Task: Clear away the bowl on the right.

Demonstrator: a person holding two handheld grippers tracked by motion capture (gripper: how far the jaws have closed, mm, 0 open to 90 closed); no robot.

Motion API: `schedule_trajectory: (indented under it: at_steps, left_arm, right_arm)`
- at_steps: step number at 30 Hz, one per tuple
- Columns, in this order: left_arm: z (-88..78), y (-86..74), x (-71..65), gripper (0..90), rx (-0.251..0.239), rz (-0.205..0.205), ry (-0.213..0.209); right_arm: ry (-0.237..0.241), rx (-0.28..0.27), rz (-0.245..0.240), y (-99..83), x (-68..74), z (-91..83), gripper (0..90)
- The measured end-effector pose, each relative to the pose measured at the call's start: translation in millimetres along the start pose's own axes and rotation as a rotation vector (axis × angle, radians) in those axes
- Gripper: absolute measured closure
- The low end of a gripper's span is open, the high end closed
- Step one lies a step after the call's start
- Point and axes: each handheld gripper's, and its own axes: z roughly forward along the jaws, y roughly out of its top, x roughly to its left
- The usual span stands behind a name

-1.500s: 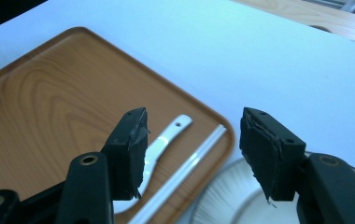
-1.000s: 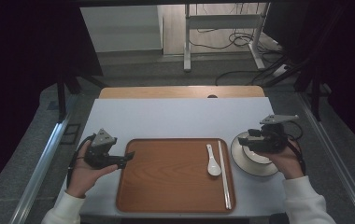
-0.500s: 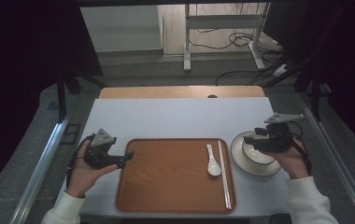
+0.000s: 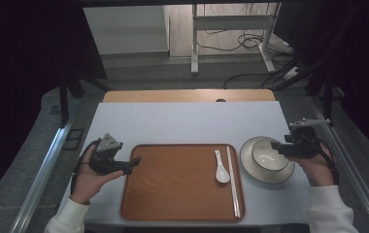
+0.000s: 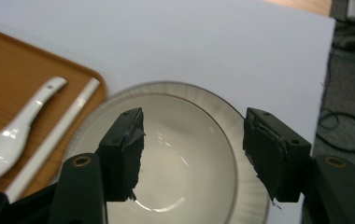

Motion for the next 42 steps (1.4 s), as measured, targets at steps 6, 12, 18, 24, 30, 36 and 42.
schedule_trajectory:
  at_steps: [6, 12, 18, 24, 30, 36, 42]
  left_arm:
    - [-0.2, 1.2, -0.2, 15.5, 0.001, 0.002, 0.002]
    - [2.3, -1.0, -2.7, 15.5, 0.013, 0.008, -0.003]
    - [1.8, -2.0, -3.8, 15.5, 0.013, 0.007, -0.001]
    - [1.6, -2.3, -3.4, 15.5, 0.017, 0.010, 0.000]
    - [2.1, -2.4, -3.5, 15.6, 0.016, 0.003, 0.000]
    - [2.5, -2.5, -3.2, 15.6, 0.024, 0.009, 0.001]
    - [2.0, -2.4, -3.1, 15.6, 0.021, 0.007, 0.001]
  right_arm:
    - [-0.017, 0.051, 0.041, -9.0, -13.5, 12.0, 40.4]
    - [0.016, 0.137, 0.100, -15.2, -23.7, 30.0, 49.6]
    - [0.046, 0.233, 0.112, -19.6, -27.4, 45.4, 61.3]
    - [0.079, 0.261, 0.122, -23.2, -30.5, 49.8, 79.6]
    - [0.097, 0.244, 0.152, -22.3, -33.0, 47.6, 83.1]
    - [0.085, 0.220, 0.133, -18.6, -28.8, 43.8, 83.4]
    - [0.089, 0.199, 0.118, -16.8, -27.0, 41.1, 83.1]
